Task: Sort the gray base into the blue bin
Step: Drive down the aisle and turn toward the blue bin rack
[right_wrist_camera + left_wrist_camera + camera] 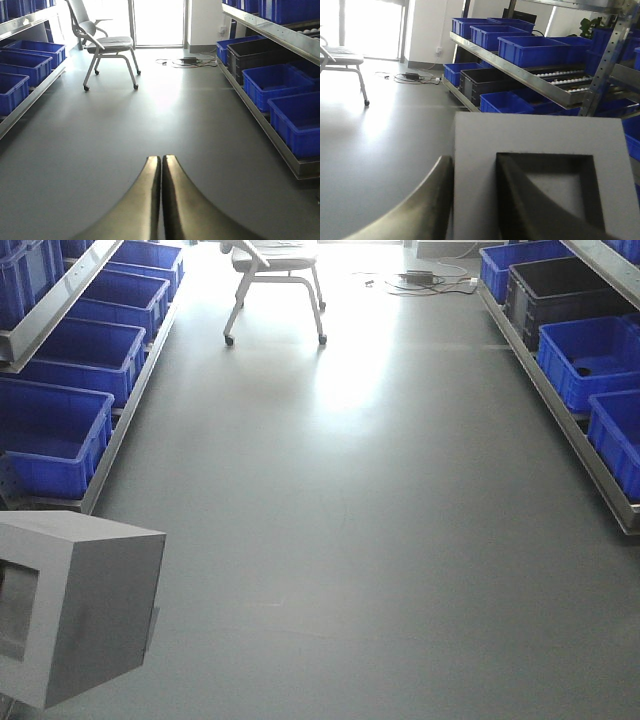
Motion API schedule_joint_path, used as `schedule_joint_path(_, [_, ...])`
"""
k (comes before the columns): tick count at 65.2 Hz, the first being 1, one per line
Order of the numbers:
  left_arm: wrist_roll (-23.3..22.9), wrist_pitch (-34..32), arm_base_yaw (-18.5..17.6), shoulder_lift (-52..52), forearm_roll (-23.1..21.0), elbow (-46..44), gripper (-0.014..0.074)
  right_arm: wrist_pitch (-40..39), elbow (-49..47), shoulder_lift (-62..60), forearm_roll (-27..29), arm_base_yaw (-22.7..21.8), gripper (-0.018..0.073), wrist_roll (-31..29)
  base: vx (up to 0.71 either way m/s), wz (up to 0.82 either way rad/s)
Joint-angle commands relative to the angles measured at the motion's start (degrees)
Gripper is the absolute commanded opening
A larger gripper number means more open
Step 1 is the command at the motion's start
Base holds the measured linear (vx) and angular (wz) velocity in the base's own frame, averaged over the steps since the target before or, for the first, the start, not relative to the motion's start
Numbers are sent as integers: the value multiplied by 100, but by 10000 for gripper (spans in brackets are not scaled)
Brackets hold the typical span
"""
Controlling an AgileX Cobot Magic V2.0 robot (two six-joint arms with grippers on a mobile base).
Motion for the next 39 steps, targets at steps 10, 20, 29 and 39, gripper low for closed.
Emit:
schedule_joint_path(10, [-38, -595, 7, 53, -103, -195, -6, -417, 12, 103, -47, -13, -5, -70, 30, 8])
schedule_joint_path(20, [-38, -595, 7, 53, -103, -195, -6, -417, 12, 103, -47, -13, -5, -70, 27, 5])
schedule_joint_path(29, [-38, -595, 7, 53, -103, -195, -6, -417, 12, 103, -47, -13, -5, -70, 25, 9])
schedule_joint_path(39, [-38, -595, 7, 53, -103, -195, -6, -417, 12, 103, -47, -13, -5, -70, 19, 33])
